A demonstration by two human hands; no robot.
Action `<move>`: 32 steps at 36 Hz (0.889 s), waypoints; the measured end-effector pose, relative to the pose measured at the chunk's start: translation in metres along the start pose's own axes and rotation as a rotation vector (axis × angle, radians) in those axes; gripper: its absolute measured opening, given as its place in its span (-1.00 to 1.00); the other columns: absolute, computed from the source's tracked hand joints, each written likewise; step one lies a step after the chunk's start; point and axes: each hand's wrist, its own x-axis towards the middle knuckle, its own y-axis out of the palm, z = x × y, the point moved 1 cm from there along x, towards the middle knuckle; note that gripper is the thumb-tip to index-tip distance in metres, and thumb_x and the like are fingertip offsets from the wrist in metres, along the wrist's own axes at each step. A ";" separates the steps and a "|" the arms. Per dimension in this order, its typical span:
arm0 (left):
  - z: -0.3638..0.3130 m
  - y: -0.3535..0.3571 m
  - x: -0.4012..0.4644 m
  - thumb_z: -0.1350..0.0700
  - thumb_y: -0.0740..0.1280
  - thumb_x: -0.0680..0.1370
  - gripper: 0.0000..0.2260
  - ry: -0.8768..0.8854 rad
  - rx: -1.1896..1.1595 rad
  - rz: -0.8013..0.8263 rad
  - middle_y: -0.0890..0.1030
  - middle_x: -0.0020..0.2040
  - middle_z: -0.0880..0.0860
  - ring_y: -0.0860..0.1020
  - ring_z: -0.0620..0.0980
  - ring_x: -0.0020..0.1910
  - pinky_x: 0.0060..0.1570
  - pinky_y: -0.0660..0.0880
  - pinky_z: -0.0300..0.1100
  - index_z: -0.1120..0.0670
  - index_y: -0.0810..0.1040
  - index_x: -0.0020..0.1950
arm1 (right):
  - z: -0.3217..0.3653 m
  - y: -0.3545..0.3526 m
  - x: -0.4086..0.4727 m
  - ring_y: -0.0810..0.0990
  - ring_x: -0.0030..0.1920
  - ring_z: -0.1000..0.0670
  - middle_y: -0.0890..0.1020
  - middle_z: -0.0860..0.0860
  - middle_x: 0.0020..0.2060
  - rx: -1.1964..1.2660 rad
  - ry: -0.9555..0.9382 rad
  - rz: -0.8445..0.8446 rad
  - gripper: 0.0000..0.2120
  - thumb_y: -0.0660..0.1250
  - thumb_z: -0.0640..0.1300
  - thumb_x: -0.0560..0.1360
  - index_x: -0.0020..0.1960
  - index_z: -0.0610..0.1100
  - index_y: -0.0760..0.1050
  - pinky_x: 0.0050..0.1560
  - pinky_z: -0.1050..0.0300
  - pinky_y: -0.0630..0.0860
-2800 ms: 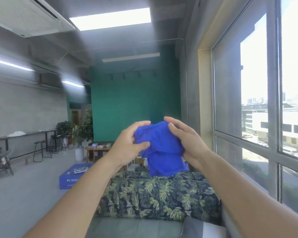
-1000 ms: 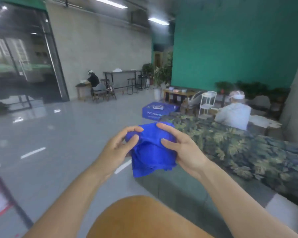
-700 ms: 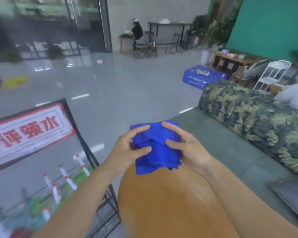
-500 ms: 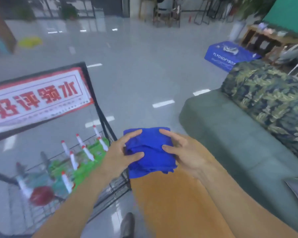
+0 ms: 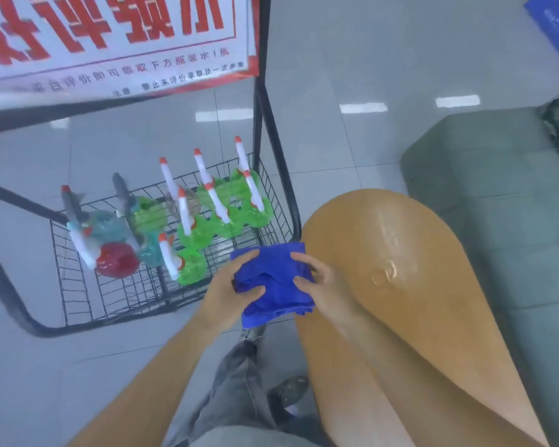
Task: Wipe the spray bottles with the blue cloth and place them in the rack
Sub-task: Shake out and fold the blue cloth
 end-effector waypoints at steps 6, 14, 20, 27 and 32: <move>0.024 -0.011 0.031 0.48 0.50 0.52 -0.34 -0.031 0.009 -0.034 0.63 0.36 -0.07 0.64 -0.09 0.33 0.24 0.65 -0.14 -0.05 0.52 0.49 | -0.022 0.027 0.041 0.69 0.13 0.01 0.66 -0.01 0.25 -0.118 0.015 -0.043 -0.64 0.31 -0.23 0.66 0.41 0.05 0.54 0.15 0.11 0.65; 0.040 -0.012 0.072 0.29 0.57 0.51 -0.30 -0.074 0.086 -0.073 0.56 0.47 -0.11 0.56 -0.05 0.45 0.42 0.55 0.12 -0.27 0.50 0.51 | -0.043 0.033 0.075 0.56 0.32 0.14 0.53 0.34 0.29 -0.257 -0.033 -0.114 -0.50 0.30 -0.07 0.62 0.54 0.14 0.41 0.40 -0.08 0.51; 0.036 -0.002 0.090 0.30 0.53 0.56 -0.31 -0.059 0.227 -0.067 0.48 0.40 -0.14 0.47 -0.12 0.39 0.38 0.41 -0.24 -0.06 0.42 0.64 | -0.047 0.032 0.080 0.57 0.22 0.10 0.52 0.15 0.32 -0.374 -0.102 -0.191 -0.55 0.31 -0.20 0.64 0.50 0.03 0.46 0.32 -0.01 0.54; 0.040 0.002 0.096 0.14 0.55 0.57 -0.32 0.019 0.486 -0.086 0.57 0.38 0.04 0.55 0.05 0.27 0.26 0.49 -0.09 -0.08 0.40 0.65 | -0.045 0.039 0.069 0.59 0.00 0.14 0.51 0.21 0.31 -0.565 -0.360 -0.274 -0.61 0.30 -0.20 0.65 0.43 0.09 0.48 -0.02 -0.01 0.63; 0.050 0.001 0.096 0.05 0.58 0.55 -0.38 0.004 0.530 -0.143 0.57 0.27 0.09 0.55 0.14 0.26 0.25 0.48 -0.02 -0.06 0.49 0.59 | -0.042 0.047 0.087 0.63 0.07 0.12 0.41 0.22 0.50 -0.627 -0.336 -0.154 -0.49 0.30 -0.20 0.66 0.54 0.14 0.39 0.07 -0.03 0.63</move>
